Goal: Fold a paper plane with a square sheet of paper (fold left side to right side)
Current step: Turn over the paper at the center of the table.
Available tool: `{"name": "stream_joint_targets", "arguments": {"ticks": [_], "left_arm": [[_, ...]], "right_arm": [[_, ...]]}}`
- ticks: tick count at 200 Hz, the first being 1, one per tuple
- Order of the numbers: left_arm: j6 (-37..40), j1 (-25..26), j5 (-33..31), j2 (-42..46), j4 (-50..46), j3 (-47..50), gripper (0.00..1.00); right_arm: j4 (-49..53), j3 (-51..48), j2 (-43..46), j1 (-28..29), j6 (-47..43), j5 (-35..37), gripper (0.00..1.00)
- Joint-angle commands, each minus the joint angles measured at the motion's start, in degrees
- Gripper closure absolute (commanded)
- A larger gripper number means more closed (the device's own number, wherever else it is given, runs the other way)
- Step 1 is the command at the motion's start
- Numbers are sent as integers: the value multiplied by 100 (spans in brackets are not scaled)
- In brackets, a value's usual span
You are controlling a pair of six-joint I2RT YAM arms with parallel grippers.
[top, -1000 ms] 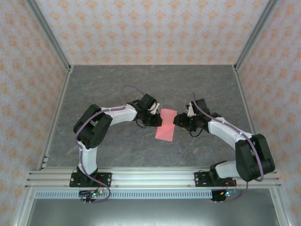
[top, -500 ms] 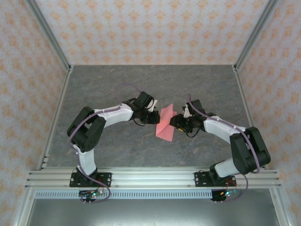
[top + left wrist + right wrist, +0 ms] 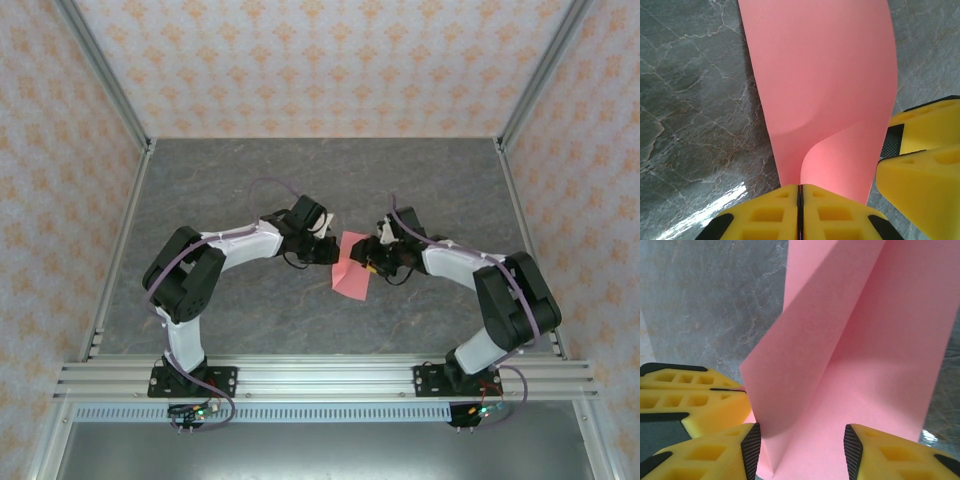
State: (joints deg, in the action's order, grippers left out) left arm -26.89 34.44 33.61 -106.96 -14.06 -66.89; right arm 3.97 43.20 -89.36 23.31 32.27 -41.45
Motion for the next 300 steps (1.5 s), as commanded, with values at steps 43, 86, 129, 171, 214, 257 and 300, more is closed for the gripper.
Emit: {"name": "stream_joint_targets", "arguments": {"ticks": [43,86,129,171,214,257,300], "left_arm": [[15,-33,-144,131,-1,119,90],[3,-33,-120,114,25,128,90],[-20,-33,-126,114,48,150,90],[-59,-34,-218,241,39,183,77],[-160,-263,-381,1101,107,559,57],[-274,-729,-270,2799,231,1172,32],[-1100,-851,380,4080,1324,1336,15]], "right_arm": [[214,75,582,38,-41,238,46],[233,153,324,50,60,107,39],[337,232,101,86,97,210,41],[298,303,91,109,43,7,78],[609,424,572,-123,-470,-98,100],[360,819,1594,-726,-854,-937,100],[-192,1785,1964,-769,-542,-1965,100]]}}
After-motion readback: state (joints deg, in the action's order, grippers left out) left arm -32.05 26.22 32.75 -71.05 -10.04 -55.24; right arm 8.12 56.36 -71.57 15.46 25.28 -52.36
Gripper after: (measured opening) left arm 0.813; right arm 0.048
